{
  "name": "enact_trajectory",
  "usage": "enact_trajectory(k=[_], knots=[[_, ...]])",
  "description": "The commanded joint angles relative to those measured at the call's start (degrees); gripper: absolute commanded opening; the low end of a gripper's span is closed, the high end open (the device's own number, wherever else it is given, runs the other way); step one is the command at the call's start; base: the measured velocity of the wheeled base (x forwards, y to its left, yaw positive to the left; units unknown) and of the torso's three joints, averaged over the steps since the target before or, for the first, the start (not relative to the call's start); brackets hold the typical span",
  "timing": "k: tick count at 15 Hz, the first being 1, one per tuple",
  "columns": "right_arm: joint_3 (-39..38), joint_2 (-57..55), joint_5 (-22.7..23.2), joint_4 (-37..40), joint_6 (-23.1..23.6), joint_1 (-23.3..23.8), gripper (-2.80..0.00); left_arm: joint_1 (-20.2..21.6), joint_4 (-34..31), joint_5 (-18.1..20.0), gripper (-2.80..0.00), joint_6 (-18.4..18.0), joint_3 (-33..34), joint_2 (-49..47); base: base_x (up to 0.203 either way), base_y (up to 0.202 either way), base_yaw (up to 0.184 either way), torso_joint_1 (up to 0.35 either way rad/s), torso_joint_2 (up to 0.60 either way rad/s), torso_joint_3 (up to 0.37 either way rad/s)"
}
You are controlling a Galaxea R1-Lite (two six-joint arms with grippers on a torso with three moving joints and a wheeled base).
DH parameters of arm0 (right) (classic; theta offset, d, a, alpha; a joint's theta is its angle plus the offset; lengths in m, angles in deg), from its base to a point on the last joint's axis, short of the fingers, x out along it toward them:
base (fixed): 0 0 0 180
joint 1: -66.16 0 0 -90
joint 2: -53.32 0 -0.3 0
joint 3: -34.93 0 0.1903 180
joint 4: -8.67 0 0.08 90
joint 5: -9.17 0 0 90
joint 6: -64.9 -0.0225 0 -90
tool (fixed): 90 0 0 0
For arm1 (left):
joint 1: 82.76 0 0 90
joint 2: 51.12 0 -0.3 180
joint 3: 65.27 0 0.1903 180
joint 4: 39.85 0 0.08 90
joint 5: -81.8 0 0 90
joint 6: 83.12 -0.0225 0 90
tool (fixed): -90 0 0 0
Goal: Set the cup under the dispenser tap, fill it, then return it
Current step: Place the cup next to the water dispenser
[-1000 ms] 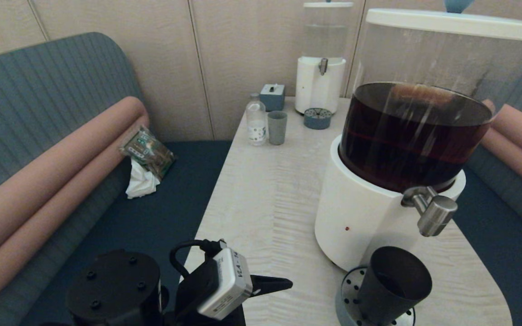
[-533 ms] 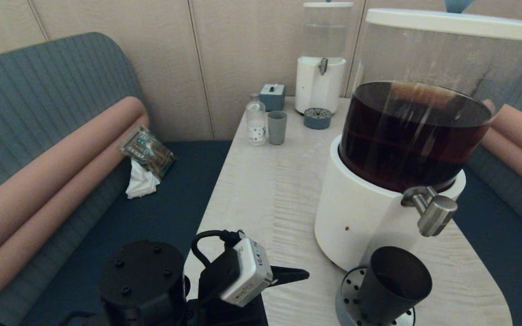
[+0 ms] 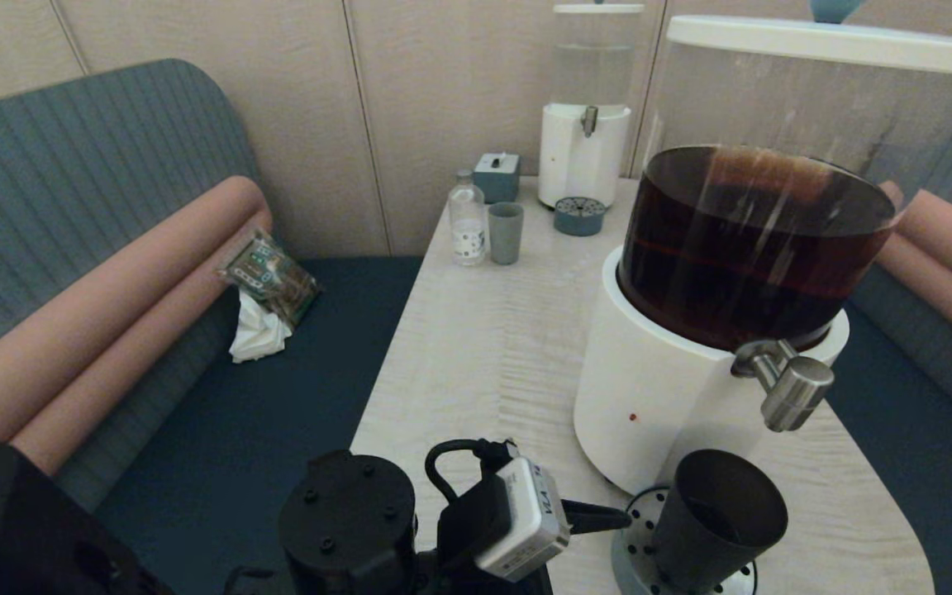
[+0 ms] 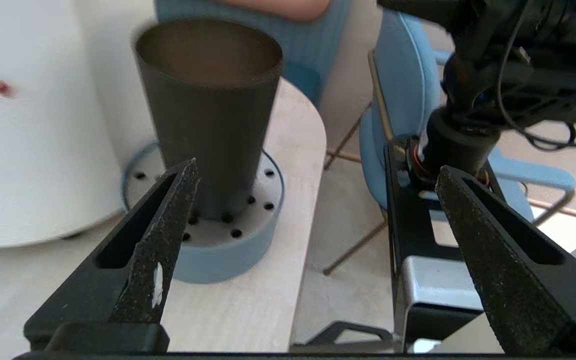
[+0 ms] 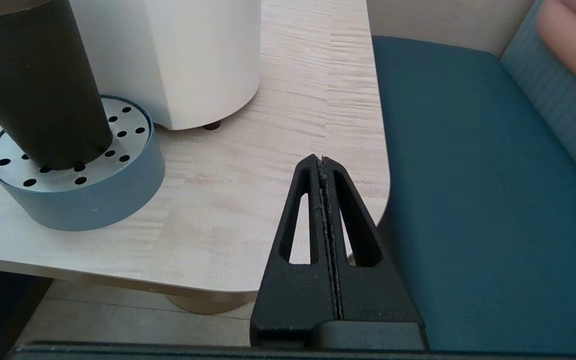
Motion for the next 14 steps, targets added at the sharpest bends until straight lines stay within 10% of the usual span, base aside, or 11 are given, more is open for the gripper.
enact_trajectory(k=[1,14], knots=[[-0.18,-0.04,0.00,-0.03,0.03,0.00,-2.80,-0.24,0.41,0.14,0.00,0.03,-0.07,-1.85,0.000,0.000,0.000,0.000,0.00,0.000],[-0.17,-0.04,0.00,-0.03,0.03,0.00,-2.80,0.29,5.08,-0.83,0.00,0.73,-0.51,-3.93,0.000,0.000,0.000,0.000,0.00,0.000]])
